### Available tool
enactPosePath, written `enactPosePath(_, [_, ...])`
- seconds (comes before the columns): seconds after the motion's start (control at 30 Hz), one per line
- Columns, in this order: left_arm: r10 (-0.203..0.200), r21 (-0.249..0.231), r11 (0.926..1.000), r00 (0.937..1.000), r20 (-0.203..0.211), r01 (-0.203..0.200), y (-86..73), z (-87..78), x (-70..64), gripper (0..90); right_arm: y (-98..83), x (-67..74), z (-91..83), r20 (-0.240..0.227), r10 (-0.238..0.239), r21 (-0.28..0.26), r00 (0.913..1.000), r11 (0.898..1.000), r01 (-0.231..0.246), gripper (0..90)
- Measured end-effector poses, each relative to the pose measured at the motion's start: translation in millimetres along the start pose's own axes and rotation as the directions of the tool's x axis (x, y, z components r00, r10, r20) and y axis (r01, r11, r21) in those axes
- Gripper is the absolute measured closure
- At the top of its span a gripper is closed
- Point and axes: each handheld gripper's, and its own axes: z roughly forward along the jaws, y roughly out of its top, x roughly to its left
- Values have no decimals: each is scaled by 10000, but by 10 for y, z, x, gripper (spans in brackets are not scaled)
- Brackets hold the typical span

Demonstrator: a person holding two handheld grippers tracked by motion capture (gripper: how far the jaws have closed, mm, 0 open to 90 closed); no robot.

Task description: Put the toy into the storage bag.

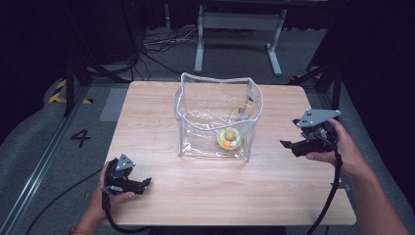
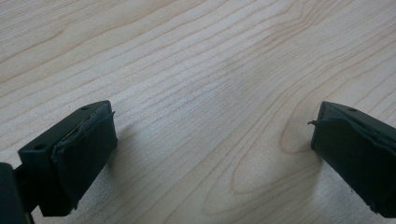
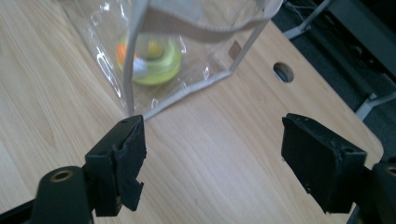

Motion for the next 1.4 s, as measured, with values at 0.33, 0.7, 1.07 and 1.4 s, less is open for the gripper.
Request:
enactPosePath(0.33, [5,3,10000,10000,1,-5,0,0,0,6,-469,139,262,280,125,494,9995,9987,-139,213])
enactPosePath(0.7, [-11,9,10000,10000,-2,11,0,0,-1,6,-843,242,478,300,613,613,9977,9961,-631,199])
enactPosePath(1.07, [-1,28,10000,10000,5,1,1,-2,0,6,-1300,321,657,83,1439,499,9896,9883,-1442,178])
enactPosePath(1.4, [-35,28,10000,10000,-49,35,1,-3,-5,6,-1710,407,679,395,2577,180,9654,9658,-2586,178])
